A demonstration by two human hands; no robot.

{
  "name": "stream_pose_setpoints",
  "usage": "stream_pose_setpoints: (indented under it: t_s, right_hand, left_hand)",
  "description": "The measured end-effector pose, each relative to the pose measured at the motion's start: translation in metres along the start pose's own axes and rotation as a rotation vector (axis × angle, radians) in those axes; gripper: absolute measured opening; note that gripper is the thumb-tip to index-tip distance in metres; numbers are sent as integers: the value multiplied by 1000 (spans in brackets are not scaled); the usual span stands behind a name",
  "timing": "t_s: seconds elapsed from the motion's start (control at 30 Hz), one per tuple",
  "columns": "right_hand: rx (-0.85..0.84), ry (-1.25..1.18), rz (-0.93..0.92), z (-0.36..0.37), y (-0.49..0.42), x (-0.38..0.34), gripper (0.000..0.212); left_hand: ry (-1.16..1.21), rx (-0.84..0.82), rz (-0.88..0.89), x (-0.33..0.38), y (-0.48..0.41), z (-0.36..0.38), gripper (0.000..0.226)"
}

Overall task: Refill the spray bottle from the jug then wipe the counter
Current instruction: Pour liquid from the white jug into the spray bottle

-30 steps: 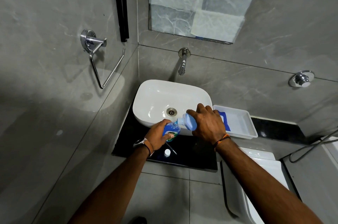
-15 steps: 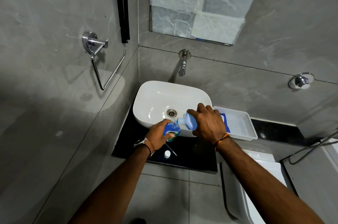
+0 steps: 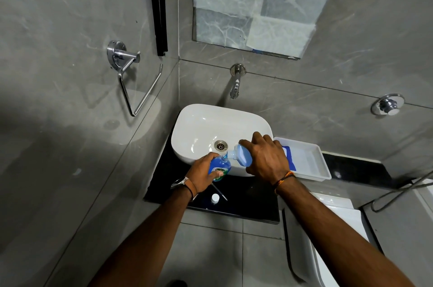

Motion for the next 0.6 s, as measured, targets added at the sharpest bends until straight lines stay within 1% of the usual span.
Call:
stream_pose_setpoints:
  t_s: [0.6]
  right_hand:
    - [-18, -5, 12, 4, 0, -1, 83]
  left_hand:
    - [11, -14, -2, -1, 1, 1, 48]
Point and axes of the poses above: each hand's wrist, its own y-axis away from the middle knuckle, its own z-axis out of the palm, x = y × z, the point moved 7 cm from there along -y, towards the middle knuckle, and after that the axes turned 12 degrees about z, right-handed, at the moved point
